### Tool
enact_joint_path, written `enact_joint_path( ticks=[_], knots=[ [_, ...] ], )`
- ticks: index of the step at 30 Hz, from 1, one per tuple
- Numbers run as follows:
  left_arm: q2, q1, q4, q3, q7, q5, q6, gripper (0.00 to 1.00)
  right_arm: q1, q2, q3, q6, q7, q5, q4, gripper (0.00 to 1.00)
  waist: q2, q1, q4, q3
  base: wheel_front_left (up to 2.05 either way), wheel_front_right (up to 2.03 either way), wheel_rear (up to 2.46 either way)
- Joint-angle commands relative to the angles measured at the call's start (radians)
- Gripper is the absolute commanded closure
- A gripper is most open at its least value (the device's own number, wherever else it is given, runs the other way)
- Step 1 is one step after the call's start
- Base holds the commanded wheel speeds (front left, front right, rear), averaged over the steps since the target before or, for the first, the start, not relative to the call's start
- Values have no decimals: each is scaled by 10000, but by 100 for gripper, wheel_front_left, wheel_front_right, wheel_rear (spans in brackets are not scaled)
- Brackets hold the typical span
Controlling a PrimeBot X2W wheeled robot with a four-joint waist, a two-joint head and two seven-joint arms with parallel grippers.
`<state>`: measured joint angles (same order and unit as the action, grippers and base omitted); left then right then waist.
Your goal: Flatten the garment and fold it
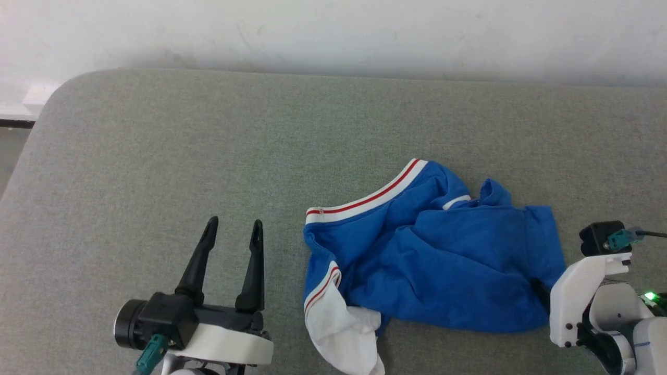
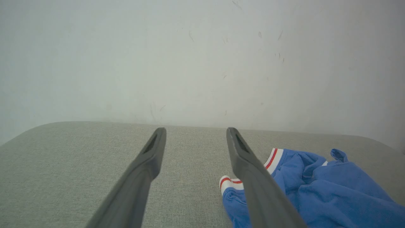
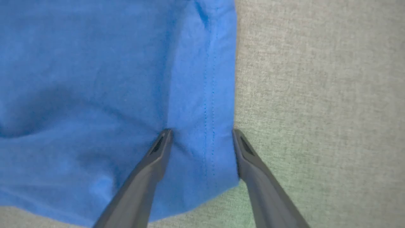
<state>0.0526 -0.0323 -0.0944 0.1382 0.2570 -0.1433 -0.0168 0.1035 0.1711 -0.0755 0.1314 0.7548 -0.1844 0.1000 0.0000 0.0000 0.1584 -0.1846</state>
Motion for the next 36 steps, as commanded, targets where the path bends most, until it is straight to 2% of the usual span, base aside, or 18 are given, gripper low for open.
enact_joint_path(
  ticks=[1, 5, 6, 7, 11, 13, 16, 19, 22, 25, 27, 28, 31, 36],
  knots=[
    [-20, 134, -5, -17, 47, 115, -60, 0, -5, -124, -17, -7, 25, 81, 176, 0, 0, 0, -12, -57, 0, 0, 0],
    [-5, 214, 25, -73, 47, 187, -118, 0, 254, -297, 109, -7, -356, 252, 642, 0, 0, 0, -93, -140, 0, 0, 0],
    [-1, 222, 23, -86, 47, 204, -128, 0, 350, -296, 181, -7, -442, 209, 700, 53, 0, 0, -143, -159, 0, 0, 0],
    [-1, 227, 17, -107, 47, 217, -128, 0, 444, -288, 273, -7, -493, 109, 708, 100, 0, 0, -206, -171, 0, 0, 0],
    [-1, 212, 6, -178, 47, 236, -151, 0, 717, 12, 887, -7, -427, -742, -31, 100, 0, 0, -530, -193, 0, 0, 0],
    [-3, 244, 11, -152, 47, 242, -171, 0, 623, 415, 1511, -7, -247, -1558, -971, 100, 0, 0, -627, -198, 0, 0, 0],
    [-8, 266, -22, -131, 47, 196, -135, 0, -44, 1054, 1933, -7, 401, -2813, -2673, 100, 0, 0, -777, -196, 0, 0, 0],
    [-12, 258, -15, -58, 47, 145, -123, 0, -1295, 1997, 2550, -7, 1520, -3915, -4339, 100, 0, 0, -869, -226, 0, 0, 0],
    [-15, 254, 15, 1, 47, 126, -130, 0, -3029, 2641, 2368, -7, 2760, -4571, -5087, 100, 0, 0, -923, -278, 0, 0, 0],
    [-17, 264, 43, 26, 47, 111, -142, 0, -4690, 2915, 2036, -7, 3828, -4784, -5259, 100, 0, 0, -913, -321, 0, 0, 0],
    [-18, 275, 79, 45, 47, 101, -153, 0, -5371, 2980, 1852, -7, 4045, -4628, -5340, 100, 0, 0, -891, -326, 0, 0, 0],
    [-18, 274, 90, 49, 47, 94, -152, 0, -5496, 2921, 1768, -7, 3847, -4491, -5383, 0, 0, 0, -891, -329, 0, 0, 0],
    [-20, 239, 167, 73, 47, 89, -160, 0, -5345, 2621, 1692, -7, 3032, -4183, -5492, 0, 0, 0, -902, -241, 0, 0, 0],
    [-21, 176, 298, 101, 47, 113, -201, 0, -4096, 1676, 1249, -7, 2491, -5416, -6441, 0, 0, 0, -859, 23, 0, 0, 0]
  ],
)
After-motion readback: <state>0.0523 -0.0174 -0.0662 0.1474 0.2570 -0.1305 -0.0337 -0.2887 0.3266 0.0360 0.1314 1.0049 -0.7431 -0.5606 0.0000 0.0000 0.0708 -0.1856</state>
